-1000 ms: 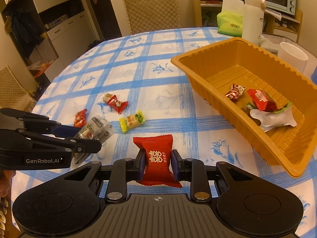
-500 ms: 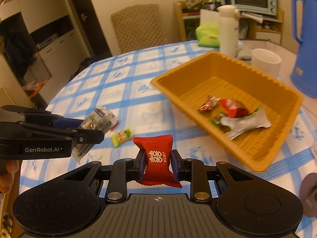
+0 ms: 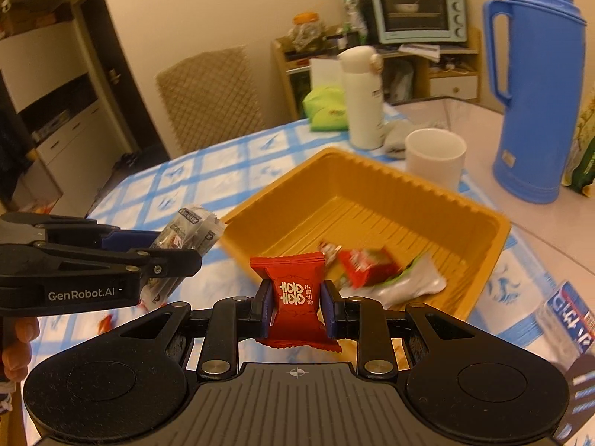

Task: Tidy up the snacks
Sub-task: 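Carry the nut bar and red packet with both grippers over the orange tray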

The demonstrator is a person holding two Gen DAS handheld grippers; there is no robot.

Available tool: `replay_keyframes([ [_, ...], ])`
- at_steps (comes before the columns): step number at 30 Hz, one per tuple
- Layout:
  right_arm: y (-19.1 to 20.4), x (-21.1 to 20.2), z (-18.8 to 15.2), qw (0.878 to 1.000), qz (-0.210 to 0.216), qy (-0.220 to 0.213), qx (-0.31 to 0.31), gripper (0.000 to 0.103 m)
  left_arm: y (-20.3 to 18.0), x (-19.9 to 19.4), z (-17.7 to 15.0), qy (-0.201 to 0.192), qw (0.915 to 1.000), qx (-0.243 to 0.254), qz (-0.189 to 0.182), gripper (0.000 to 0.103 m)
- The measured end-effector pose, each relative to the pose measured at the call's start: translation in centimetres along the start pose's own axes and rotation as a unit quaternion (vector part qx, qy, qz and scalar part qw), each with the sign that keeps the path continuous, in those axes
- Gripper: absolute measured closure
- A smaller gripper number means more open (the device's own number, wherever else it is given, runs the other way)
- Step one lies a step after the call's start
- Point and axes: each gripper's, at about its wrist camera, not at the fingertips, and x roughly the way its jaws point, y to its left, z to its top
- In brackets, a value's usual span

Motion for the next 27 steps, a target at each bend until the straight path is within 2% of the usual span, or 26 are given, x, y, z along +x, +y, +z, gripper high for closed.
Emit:
replay_keyframes([
  [14,-4.5,4.3,4.8,0.998,-0.037,-0.020,0.044,0.075,0.0,5.7,6.3,-0.013,0.9996,0.019,-0.015,0.069],
  [27,-6.9,8.1,6.1,0.995,-0.057,-0.008,0.078,0.075,0.4,11.4,7.9,0.022,0.9992,0.023,-0.023,0.069],
])
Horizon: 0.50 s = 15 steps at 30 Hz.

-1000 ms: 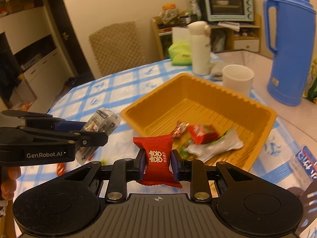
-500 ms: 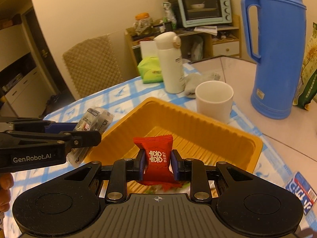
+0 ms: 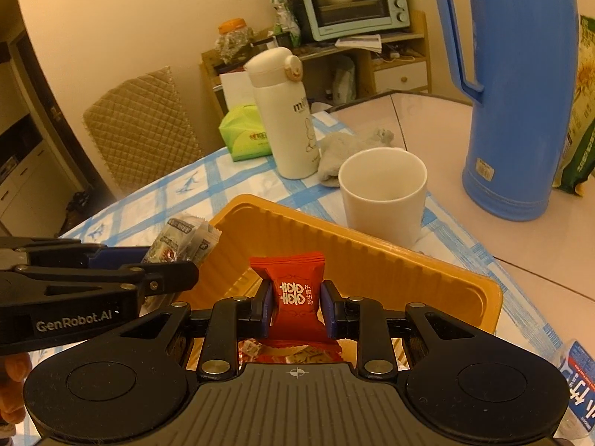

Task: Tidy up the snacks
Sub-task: 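Carry the nut bar and red packet with both grippers over the orange tray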

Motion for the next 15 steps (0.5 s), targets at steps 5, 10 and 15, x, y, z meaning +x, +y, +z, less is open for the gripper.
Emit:
replay_keyframes([
  [5,-0.7,1.1,-0.1,1.000,-0.009,0.011,0.012,0.075,0.4,2.6,-0.1,0.029,0.9996,0.001,0.003,0.069],
  [10,-1.4,1.7,-0.2,1.000,-0.014,0.018,0.021,0.075,0.8,4.1,-0.2,0.043,0.9990,0.004,0.009,0.069],
  [15,-1.7,2.1,-0.1,0.999,-0.015,0.021,0.027,0.075,0.9,4.7,-0.1,0.048,0.9988,0.004,0.004,0.069],
])
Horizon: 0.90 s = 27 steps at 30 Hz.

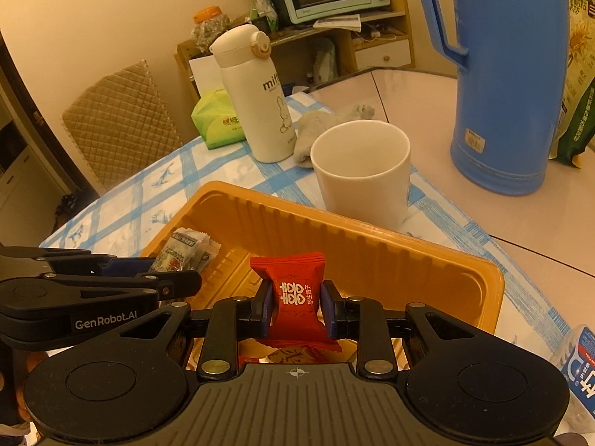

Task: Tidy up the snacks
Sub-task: 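Carry the nut bar and red packet with both grippers over the orange tray, then open both grippers to drop the nut bar and red packet into the tray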

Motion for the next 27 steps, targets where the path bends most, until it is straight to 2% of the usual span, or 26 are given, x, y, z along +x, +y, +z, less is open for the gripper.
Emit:
replay_keyframes([
  [11,0.3,0.1,0.3,1.000,0.002,-0.002,0.000,0.075,-0.1,-0.3,0.1,-0.005,0.9998,-0.002,-0.017,0.067],
  [27,1.2,0.2,0.5,1.000,0.005,-0.002,0.004,0.075,0.3,-2.4,-0.5,-0.017,0.9997,-0.006,-0.014,0.062],
])
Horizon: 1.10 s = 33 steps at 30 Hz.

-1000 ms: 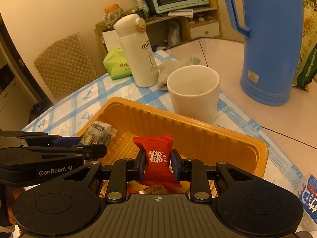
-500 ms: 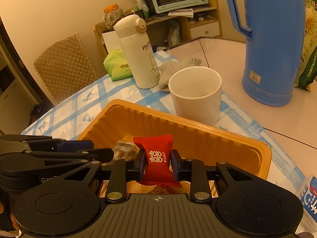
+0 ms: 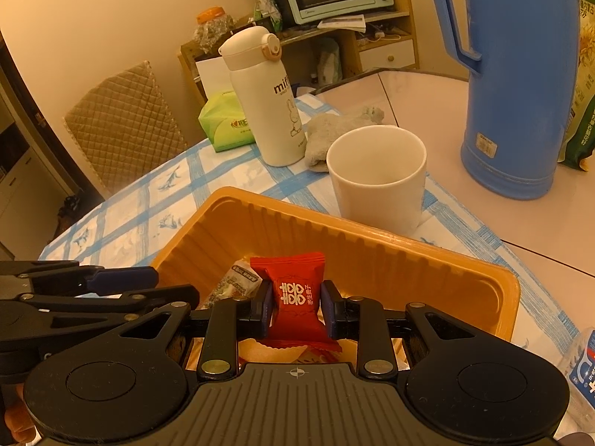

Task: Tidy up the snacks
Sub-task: 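Open both grippers to drop the nut bar and red packet into the tray, then move both open grippers back toward the remaining candies on the tablecloth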

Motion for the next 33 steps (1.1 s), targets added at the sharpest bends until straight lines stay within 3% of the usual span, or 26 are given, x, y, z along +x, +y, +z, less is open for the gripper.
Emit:
replay_keyframes([
  [7,-0.3,-0.7,0.2,0.999,0.017,-0.019,0.031,0.071,-0.1,-1.0,-0.5,-0.006,0.9999,0.003,0.014,0.050],
  [9,-0.3,-1.1,0.2,0.999,0.014,-0.026,0.034,0.054,-0.1,-1.4,-0.7,-0.009,0.9998,0.002,0.015,0.049],
  [11,-0.3,-1.7,0.1,0.999,0.012,-0.037,0.033,0.046,-0.2,-1.8,-0.9,-0.012,0.9998,0.002,0.018,0.048],
  [17,-0.3,-3.4,-0.4,0.998,0.017,-0.041,0.036,0.042,-0.7,-3.6,-1.4,-0.027,0.9994,-0.001,0.020,0.041],
  [25,-0.6,-6.8,-1.4,0.997,0.020,-0.057,0.041,0.028,-1.7,-7.1,-2.6,-0.050,0.9985,-0.007,0.023,0.029],
  [33,-0.1,-10.9,-2.9,0.996,0.031,-0.076,0.028,0.023,-2.9,-11.6,-4.4,-0.079,0.9962,-0.024,0.028,0.024],
])
